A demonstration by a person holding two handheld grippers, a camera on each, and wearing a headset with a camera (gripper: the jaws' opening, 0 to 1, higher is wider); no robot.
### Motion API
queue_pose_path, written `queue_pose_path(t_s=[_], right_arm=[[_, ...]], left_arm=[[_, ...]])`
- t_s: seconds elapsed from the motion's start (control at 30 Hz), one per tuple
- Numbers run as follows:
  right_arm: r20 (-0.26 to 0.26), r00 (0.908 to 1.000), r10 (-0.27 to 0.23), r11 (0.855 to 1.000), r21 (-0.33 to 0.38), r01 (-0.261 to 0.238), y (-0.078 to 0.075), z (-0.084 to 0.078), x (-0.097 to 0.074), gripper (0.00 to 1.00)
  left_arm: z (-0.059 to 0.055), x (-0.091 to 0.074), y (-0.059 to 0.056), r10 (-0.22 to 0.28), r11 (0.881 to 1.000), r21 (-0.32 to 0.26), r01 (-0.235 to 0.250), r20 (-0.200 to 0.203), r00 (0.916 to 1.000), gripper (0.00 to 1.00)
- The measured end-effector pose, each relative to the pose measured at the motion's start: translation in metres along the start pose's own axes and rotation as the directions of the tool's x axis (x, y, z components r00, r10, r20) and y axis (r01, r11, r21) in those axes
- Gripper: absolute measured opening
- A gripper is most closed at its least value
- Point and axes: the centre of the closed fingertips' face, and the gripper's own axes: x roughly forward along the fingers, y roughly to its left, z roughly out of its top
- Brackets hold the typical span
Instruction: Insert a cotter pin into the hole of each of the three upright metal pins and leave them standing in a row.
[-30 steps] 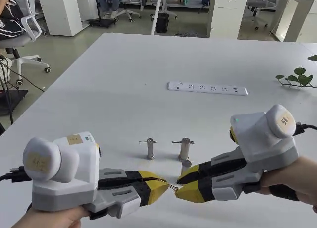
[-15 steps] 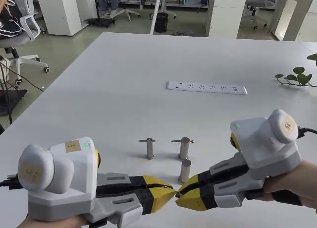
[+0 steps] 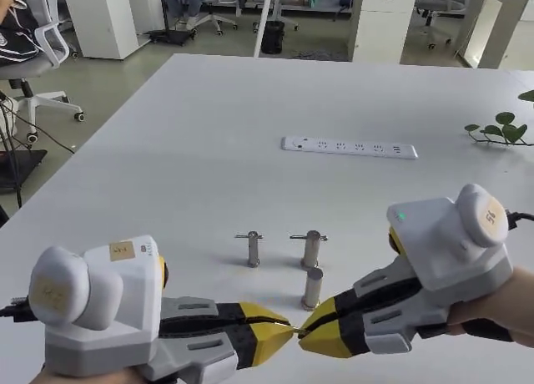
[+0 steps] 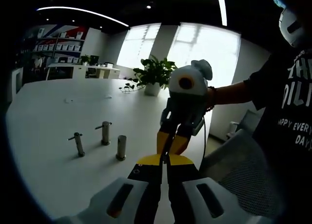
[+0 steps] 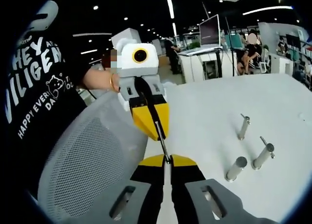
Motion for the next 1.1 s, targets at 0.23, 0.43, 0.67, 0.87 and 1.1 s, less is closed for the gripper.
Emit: queue_pose_path(t_s=[0.23, 0.43, 0.67, 0.87, 1.1], right_arm=[[-0.034, 0.9992, -0.022, 0.999, -0.028, 0.021, -0.002, -0.004, 0.001, 0.00], [-0.066, 0.9962, -0.056, 0.997, -0.054, 0.052, -0.009, -0.007, -0.001, 0.00], [-0.125, 0.9843, -0.125, 0.990, -0.087, 0.114, -0.023, -0.015, -0.009, 0.00], [-0.179, 0.9661, -0.186, 0.979, -0.115, 0.168, -0.037, -0.026, -0.017, 0.00], [-0.242, 0.9376, -0.249, 0.964, -0.159, 0.215, -0.054, -0.038, -0.029, 0.00]], left_arm=[[-0.002, 0.004, 0.005, 0.034, 0.999, 0.037, -0.034, -0.021, 0.9992, 0.04], [-0.004, 0.004, 0.012, 0.077, 0.996, 0.051, -0.075, -0.029, 0.9966, 0.05], [-0.008, 0.005, 0.013, 0.105, 0.993, 0.063, -0.103, -0.036, 0.9938, 0.13], [-0.007, 0.007, 0.023, 0.167, 0.978, 0.128, -0.162, -0.023, 0.9857, 0.23], [-0.009, 0.012, 0.038, 0.230, 0.962, 0.154, -0.224, -0.023, 0.9728, 0.29]])
